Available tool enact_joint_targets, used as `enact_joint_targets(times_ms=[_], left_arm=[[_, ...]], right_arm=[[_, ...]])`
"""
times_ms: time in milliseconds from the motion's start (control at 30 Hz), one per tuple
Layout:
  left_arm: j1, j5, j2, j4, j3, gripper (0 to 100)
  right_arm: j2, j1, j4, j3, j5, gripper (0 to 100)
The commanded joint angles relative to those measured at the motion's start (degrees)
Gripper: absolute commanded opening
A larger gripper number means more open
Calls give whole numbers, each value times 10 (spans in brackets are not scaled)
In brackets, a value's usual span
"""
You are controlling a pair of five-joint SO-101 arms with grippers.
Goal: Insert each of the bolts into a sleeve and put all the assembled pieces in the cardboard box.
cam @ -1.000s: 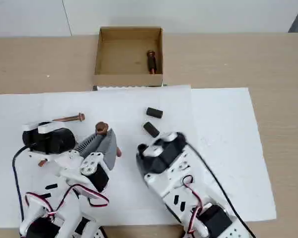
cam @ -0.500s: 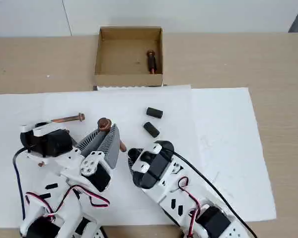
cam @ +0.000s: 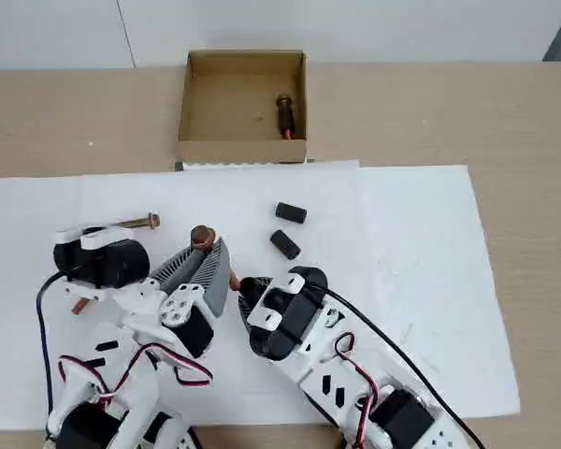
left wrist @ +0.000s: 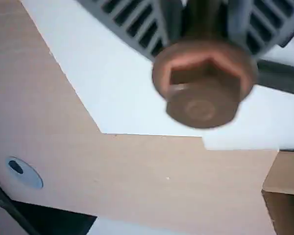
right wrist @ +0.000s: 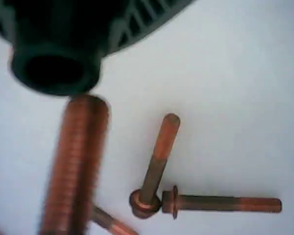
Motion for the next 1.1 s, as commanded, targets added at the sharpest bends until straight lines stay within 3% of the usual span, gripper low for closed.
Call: enact_joint_targets(times_ms=[0, 800, 1067], left_arm=[[4, 4, -4, -18, -3, 6], [30, 1, -3, -13, 12, 6], [35, -20, -3, 47, 13, 6]], right_arm=[[-7, -15, -14, -33, 5, 2], [-7, -22, -44, -32, 5, 2], [-7, -21, -44, -32, 5, 2]])
